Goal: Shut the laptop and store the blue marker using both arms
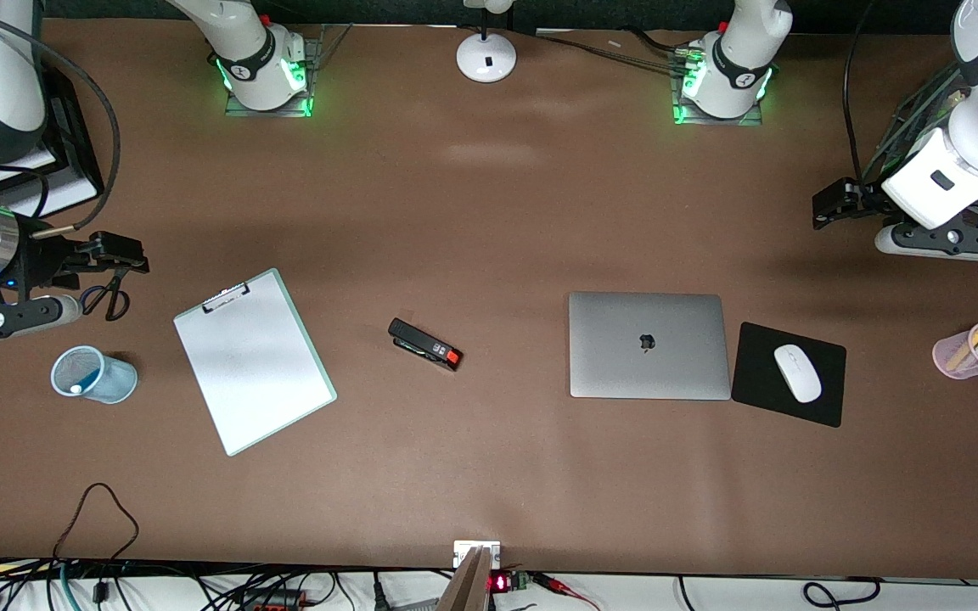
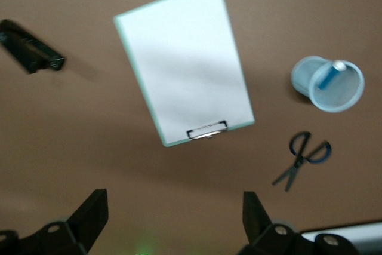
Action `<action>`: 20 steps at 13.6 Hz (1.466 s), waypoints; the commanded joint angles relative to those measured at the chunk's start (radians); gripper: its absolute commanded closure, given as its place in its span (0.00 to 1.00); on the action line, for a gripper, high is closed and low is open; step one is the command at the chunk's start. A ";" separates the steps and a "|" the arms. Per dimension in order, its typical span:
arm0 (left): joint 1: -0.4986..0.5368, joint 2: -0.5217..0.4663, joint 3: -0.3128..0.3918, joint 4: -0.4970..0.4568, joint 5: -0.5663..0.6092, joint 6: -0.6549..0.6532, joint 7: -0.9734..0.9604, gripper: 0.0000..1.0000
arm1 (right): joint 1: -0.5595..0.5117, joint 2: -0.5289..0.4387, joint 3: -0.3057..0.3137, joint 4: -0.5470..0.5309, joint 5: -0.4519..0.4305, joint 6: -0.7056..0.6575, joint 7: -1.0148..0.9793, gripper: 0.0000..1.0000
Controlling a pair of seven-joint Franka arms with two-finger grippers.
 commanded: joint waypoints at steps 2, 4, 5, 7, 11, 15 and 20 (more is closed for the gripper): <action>-0.002 -0.019 0.003 -0.001 0.018 -0.009 0.010 0.00 | -0.060 -0.126 -0.003 -0.190 -0.041 0.095 0.052 0.00; -0.002 -0.019 0.004 -0.001 0.016 -0.008 0.015 0.00 | -0.101 -0.138 -0.003 -0.189 -0.043 0.123 0.052 0.00; -0.002 -0.019 0.007 -0.001 0.016 -0.006 0.015 0.00 | -0.105 -0.141 -0.007 -0.178 -0.053 0.106 0.058 0.00; 0.000 -0.019 0.010 -0.001 0.016 -0.006 0.015 0.00 | -0.111 -0.155 -0.016 -0.175 -0.056 0.059 0.064 0.00; 0.000 -0.018 0.012 -0.001 0.016 -0.006 0.015 0.00 | -0.100 -0.218 -0.019 -0.221 -0.056 0.069 0.072 0.00; 0.001 -0.018 0.012 -0.001 0.016 -0.005 0.019 0.00 | -0.106 -0.344 -0.019 -0.386 -0.043 0.155 0.072 0.00; 0.003 -0.018 0.012 -0.001 0.016 -0.005 0.021 0.00 | -0.106 -0.367 -0.023 -0.393 -0.036 0.144 0.072 0.00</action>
